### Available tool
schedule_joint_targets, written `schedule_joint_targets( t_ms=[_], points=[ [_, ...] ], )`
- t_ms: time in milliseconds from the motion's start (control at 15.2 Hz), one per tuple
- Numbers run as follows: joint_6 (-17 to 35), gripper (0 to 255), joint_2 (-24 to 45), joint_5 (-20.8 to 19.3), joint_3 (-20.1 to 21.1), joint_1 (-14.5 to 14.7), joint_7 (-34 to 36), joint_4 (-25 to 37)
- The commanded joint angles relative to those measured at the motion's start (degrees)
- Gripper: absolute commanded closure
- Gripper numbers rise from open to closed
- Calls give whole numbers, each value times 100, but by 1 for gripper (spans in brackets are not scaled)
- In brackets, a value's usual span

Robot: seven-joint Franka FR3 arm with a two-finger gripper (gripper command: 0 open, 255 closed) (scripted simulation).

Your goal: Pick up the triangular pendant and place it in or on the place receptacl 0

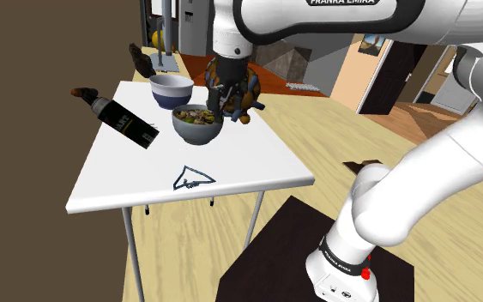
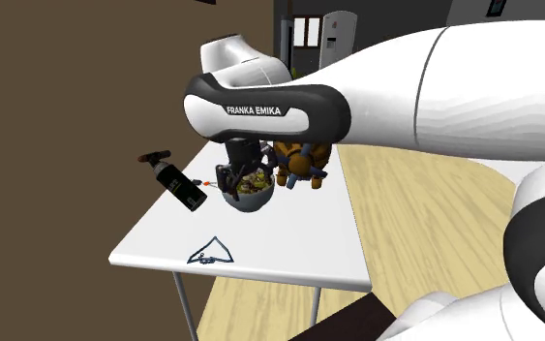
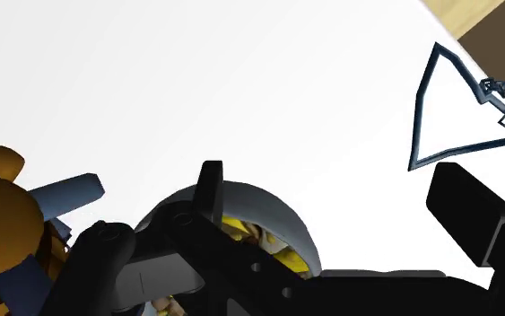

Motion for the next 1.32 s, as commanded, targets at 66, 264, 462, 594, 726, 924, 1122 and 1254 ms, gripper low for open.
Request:
schedule_joint_targets(
  t_ms=[66,264,462,594,726,924,1122,1254],
  points=[
    [69,0,490,-54,256,141,73,285],
    [93,0,1001,-147,510,285,165,622],
    [87,0,1525,-279,756,435,266,989],
    [75,0,1752,-346,854,505,311,1153],
    [229,0,1741,-350,840,497,312,990],
    [460,0,1734,-360,822,483,317,755],
    [657,0,1737,-372,807,471,323,563],
    [657,0,1737,-372,807,471,323,562]
  ],
)
